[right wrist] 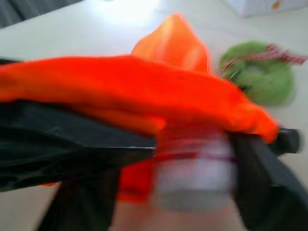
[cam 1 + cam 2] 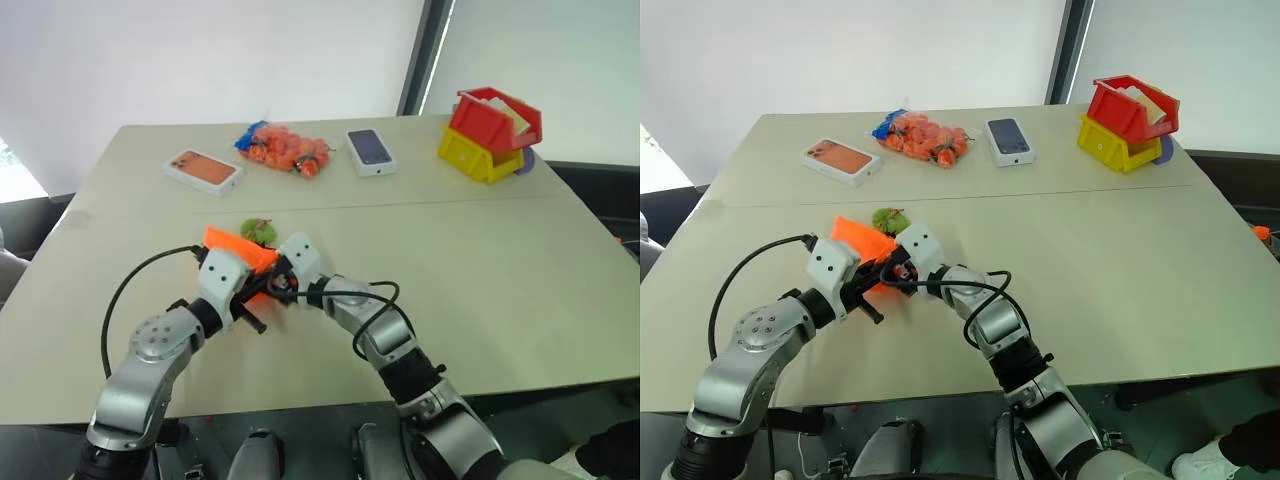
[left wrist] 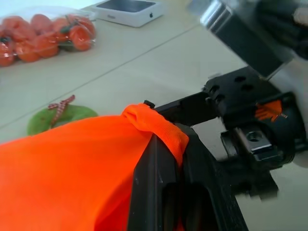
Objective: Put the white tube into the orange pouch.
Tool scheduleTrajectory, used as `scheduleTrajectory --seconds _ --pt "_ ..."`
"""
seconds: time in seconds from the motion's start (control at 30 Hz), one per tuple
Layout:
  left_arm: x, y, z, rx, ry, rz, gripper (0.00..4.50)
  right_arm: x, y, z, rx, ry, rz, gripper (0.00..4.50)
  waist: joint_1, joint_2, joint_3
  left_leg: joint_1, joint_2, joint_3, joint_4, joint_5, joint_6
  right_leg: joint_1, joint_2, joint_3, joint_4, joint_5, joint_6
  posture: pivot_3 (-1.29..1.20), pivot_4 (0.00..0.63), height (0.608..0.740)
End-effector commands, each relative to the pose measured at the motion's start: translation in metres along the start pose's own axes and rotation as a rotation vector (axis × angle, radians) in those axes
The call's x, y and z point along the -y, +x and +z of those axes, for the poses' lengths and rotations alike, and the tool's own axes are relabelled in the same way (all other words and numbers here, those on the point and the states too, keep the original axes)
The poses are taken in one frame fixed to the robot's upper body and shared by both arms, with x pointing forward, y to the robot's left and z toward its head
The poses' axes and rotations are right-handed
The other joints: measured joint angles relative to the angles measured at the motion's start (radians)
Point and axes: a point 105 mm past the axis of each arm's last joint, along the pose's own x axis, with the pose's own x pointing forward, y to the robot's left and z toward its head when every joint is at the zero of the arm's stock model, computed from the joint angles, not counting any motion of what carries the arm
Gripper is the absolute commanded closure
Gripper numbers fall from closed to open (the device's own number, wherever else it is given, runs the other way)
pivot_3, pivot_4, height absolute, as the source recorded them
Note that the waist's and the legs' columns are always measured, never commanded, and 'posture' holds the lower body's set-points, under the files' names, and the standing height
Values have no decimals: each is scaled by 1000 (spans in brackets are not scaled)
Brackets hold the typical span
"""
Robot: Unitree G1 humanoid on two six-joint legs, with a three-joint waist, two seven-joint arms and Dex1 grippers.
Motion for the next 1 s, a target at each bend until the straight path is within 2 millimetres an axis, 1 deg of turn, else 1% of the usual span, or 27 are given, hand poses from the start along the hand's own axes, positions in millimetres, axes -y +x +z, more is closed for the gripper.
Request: scheduleTrajectory --seconds 0.03,0.2,0.27,0.33,0.4,0.47,0.53,0.63,0.73,0.83,0.87,0.9,0.93,1.0 --pt "7 -7 8 22 3 -56 4500 -11 -18 30 108 -58 89 70 1 0 0 0 0 0 0 0 0 0 0 0 0 0 0 0 150 740" --pt "7 -19 -2 -18 -24 -105 4500 -10 -50 29 102 -63 169 70 0 0 0 0 0 0 0 0 0 0 0 0 -1 0 1 0 150 740" --pt "5 -26 -7 -35 -58 -126 4500 -10 -64 28 96 -68 200 70 -1 0 0 0 0 0 0 0 0 0 0 0 -1 -2 3 0 150 740" --pt "6 -34 -12 -61 -74 -156 4500 -10 -73 27 90 -68 221 70 -1 0 0 0 0 0 0 0 0 -1 -1 0 -1 -2 3 0 150 740" --pt "10 -47 -23 -128 -107 -213 4500 -5 -80 26 83 -59 217 70 -3 0 0 0 0 0 -1 0 0 -2 -1 0 -1 -3 3 0 150 740" --pt "13 -58 -31 -181 -117 -257 4500 5 -81 25 75 -51 171 70 -5 0 0 0 0 0 -1 0 0 -6 -1 0 -2 -3 3 0 150 740" --pt "12 -65 -36 -212 -123 -269 4500 15 -76 26 73 -37 121 70 -6 0 0 -1 0 1 -1 0 0 -7 -2 0 -3 -3 3 0 150 740" --pt "9 -72 -42 -246 -115 -276 4500 29 -63 27 65 -2 46 70 -14 0 1 -1 0 2 -1 -1 0 -7 -3 0 -4 -2 2 0 150 740" --pt "2 -71 -42 -235 -131 -244 4500 43 -45 28 50 20 -44 70 -22 0 1 -2 0 2 -1 -1 0 -8 -3 0 -4 0 -2 0 150 740" --pt "7 -74 -38 -219 -187 -292 3616 52 -28 27 36 68 -112 0 -24 0 1 -2 0 2 -2 0 0 -8 -3 0 -4 0 -2 0 150 740" --pt "9 -76 -38 -222 -200 -308 3191 55 -24 27 32 79 -129 0 -24 1 1 -2 0 2 -3 0 0 -9 -3 0 -3 0 -2 0 150 740" --pt "9 -77 -38 -227 -200 -311 2654 56 -19 27 29 80 -139 0 -24 1 1 -2 0 2 -3 0 0 -9 -2 0 -3 1 -2 0 150 740" --pt "5 -77 -39 -232 -183 -290 2207 56 -14 28 33 91 -142 0 -24 1 1 -2 0 2 -4 0 0 -9 -2 0 -3 1 -2 0 150 740" --pt "-4 -76 -40 -231 -152 -240 1154 55 -6 30 37 112 -142 0 -24 1 1 -2 0 2 -4 0 0 -9 -2 0 -3 1 -2 0 150 740"
